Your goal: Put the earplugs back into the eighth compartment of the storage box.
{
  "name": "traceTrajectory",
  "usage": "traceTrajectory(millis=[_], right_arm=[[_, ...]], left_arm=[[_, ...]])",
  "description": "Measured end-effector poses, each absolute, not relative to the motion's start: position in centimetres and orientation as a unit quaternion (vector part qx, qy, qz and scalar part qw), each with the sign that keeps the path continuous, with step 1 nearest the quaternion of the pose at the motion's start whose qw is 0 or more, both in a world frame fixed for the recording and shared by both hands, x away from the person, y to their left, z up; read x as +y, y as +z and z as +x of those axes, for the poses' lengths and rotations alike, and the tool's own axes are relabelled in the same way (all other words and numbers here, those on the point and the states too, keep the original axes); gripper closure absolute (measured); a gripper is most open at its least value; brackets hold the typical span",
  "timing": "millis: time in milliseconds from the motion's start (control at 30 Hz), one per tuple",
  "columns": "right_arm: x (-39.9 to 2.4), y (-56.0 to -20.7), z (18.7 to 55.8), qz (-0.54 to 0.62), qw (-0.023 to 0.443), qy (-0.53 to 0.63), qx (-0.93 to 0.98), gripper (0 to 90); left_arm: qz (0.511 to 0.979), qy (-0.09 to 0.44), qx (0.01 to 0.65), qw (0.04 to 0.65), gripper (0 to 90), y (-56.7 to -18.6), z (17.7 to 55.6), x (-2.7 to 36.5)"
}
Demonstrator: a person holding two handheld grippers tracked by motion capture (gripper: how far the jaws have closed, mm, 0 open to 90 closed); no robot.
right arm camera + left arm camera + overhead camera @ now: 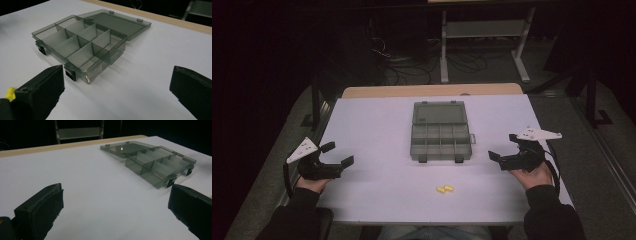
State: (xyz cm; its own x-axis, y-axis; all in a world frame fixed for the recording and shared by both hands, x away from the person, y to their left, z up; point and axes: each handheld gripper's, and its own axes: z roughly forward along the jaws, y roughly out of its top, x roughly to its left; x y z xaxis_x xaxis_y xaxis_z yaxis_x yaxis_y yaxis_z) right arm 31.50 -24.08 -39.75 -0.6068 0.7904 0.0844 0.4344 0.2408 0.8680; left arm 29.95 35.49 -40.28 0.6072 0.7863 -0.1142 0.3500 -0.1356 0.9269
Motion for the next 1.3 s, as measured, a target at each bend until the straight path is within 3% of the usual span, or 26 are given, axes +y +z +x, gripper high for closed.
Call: traceTrajectory(millis=[1300], right_arm=[[-19.9,-39.3,31.2,0.336,0.144,0.435,0.823,0.0]], left_arm=[[0.728,0.205,0.389,0.526,0.0,-40.3,30.0,35.3]])
